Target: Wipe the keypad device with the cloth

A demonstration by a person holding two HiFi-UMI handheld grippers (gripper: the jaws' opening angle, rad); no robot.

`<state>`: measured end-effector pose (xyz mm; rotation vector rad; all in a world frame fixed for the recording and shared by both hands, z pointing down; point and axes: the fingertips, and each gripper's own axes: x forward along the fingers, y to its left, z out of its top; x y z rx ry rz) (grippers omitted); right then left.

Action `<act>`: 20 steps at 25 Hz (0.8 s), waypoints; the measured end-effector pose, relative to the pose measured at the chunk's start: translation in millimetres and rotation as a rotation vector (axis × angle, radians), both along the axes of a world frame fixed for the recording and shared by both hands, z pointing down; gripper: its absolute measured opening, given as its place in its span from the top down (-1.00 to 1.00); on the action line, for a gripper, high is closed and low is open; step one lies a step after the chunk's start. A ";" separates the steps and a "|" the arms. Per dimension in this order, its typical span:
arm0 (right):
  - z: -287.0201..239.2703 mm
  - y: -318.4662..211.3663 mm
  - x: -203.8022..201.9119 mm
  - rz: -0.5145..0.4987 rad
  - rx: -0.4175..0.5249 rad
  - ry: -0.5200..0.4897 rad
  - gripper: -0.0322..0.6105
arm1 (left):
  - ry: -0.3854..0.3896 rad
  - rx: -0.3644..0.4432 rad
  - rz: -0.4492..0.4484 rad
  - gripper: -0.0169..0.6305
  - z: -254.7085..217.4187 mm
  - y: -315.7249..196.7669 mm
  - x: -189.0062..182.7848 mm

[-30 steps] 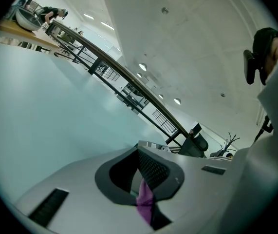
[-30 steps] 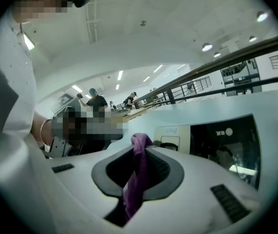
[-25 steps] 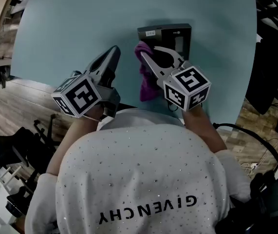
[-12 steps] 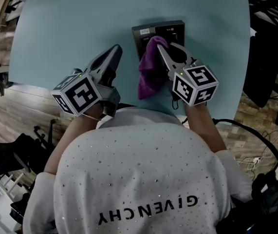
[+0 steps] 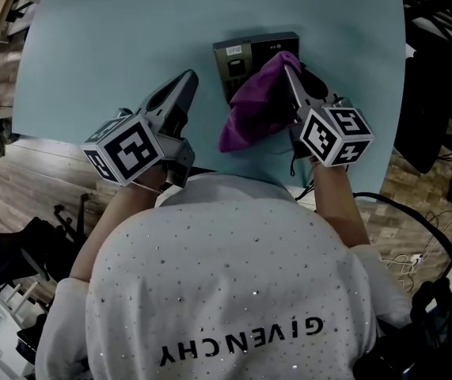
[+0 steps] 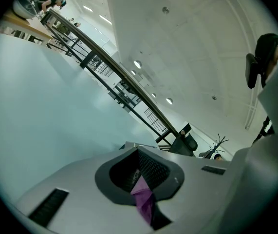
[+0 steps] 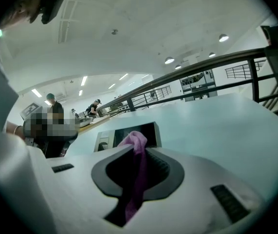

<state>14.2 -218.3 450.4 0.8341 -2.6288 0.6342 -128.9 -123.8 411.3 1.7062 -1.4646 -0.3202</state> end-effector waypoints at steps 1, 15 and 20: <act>-1.0 -2.5 1.7 0.011 0.002 0.000 0.80 | 0.000 -0.001 0.000 0.95 -0.2 0.2 -1.4; -3.4 -15.5 21.2 0.081 -0.016 -0.033 0.80 | -0.002 -0.007 -0.011 0.95 2.3 3.1 -0.7; -20.3 20.7 -17.2 -0.131 0.001 -0.134 0.80 | -0.003 -0.008 -0.010 0.94 3.3 3.2 2.5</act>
